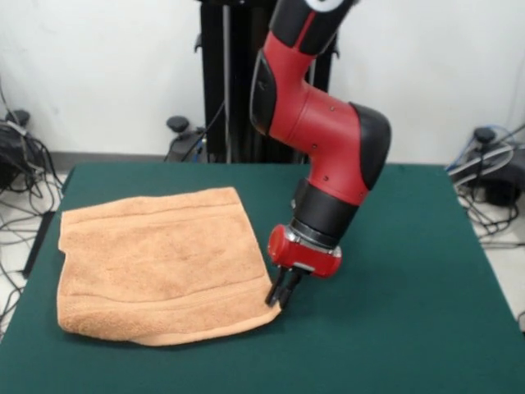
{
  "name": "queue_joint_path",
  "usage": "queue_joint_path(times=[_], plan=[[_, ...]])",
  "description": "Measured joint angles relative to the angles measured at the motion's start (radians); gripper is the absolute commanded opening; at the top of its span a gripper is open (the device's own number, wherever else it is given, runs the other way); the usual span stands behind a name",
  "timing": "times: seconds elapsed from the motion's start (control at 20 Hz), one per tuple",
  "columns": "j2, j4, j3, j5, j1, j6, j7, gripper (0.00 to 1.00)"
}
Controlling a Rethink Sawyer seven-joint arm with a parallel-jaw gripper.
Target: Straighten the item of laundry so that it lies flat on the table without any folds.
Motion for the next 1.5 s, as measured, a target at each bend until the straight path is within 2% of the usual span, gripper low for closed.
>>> queue_joint_path(times=[0.4, 1.5], plan=[[0.003, 0.000, -0.002, 0.060, 0.039, 0.024, 0.000, 0.00], [-0.054, 0.029, -0.002, 0.064, 0.086, 0.024, 0.000, 0.00]])
